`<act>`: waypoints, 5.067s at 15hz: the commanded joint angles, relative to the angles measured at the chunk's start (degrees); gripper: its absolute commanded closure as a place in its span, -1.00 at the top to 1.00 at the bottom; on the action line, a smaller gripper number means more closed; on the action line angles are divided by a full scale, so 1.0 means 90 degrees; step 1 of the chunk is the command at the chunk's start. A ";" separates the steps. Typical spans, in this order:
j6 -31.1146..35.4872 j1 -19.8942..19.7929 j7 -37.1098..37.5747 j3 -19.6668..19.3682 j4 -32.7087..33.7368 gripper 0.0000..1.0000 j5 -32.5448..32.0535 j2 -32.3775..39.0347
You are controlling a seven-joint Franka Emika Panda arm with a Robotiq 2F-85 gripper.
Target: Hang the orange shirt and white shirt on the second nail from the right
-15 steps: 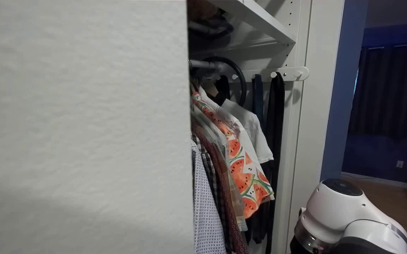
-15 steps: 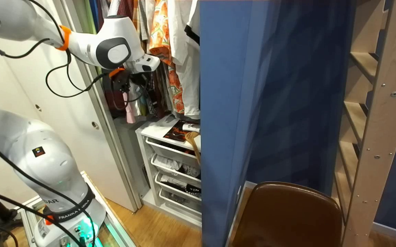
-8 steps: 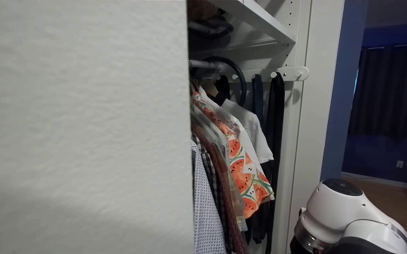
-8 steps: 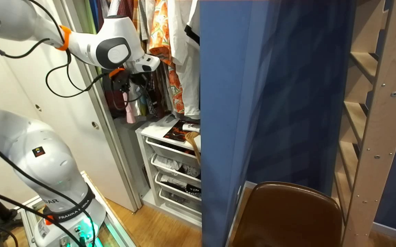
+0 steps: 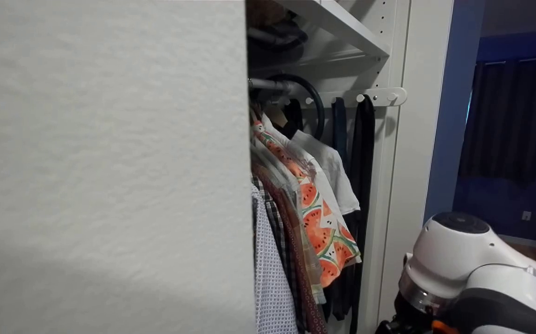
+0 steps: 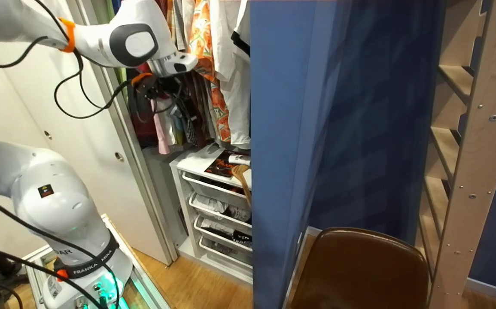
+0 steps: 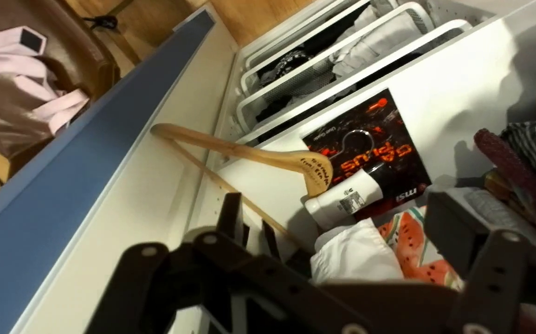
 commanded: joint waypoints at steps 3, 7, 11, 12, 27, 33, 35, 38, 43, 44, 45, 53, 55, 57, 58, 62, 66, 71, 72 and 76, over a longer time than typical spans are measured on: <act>-0.0828 -0.0031 -0.0738 0.0016 0.1183 1.00 -0.0991 -0.0760; -0.0731 -0.0013 -0.0692 -0.0001 0.1112 1.00 -0.0828 -0.0786; -0.0594 -0.0010 -0.0615 -0.0081 0.1055 1.00 -0.0720 -0.0798; -0.0424 -0.0065 -0.0534 -0.0112 0.1105 1.00 -0.0715 -0.0828; 0.3251 0.0696 -0.1600 -0.0651 0.3033 1.00 0.0135 0.0294; 0.3827 0.0896 -0.2128 -0.0596 0.3713 1.00 -0.0006 0.1061; 0.3965 0.0967 -0.2274 -0.0591 0.3919 1.00 0.0008 0.1343; 0.4083 0.1049 -0.2467 -0.0566 0.4222 1.00 -0.0001 0.1740; 0.4101 0.1055 -0.2753 -0.0565 0.4652 1.00 -0.0057 0.2281; 0.4160 0.1093 -0.2841 -0.0609 0.4718 1.00 0.0003 0.2381; 0.4193 0.1072 -0.2856 -0.0602 0.4766 1.00 -0.0012 0.2453; 0.4372 0.0941 -0.2854 -0.0726 0.5245 1.00 -0.0025 0.2718; 0.4378 0.0937 -0.2884 -0.0730 0.5340 1.00 -0.0038 0.2740; 0.4383 0.0936 -0.2890 -0.0708 0.5446 1.00 -0.0050 0.2817; 0.4382 0.0987 -0.2936 -0.0720 0.5488 1.00 0.0016 0.2859; 0.4437 0.1005 -0.2961 -0.0643 0.5686 1.00 -0.0070 0.3152; 0.4805 0.0827 -0.2787 -0.0550 0.5845 1.00 -0.0422 0.3471; 0.4862 0.0769 -0.2790 -0.0582 0.6085 1.00 -0.0504 0.3813; 0.4743 0.0820 -0.2874 -0.0572 0.6122 1.00 -0.0430 0.3864; 0.4553 0.0993 -0.3166 -0.0547 0.6125 0.38 -0.0246 0.3962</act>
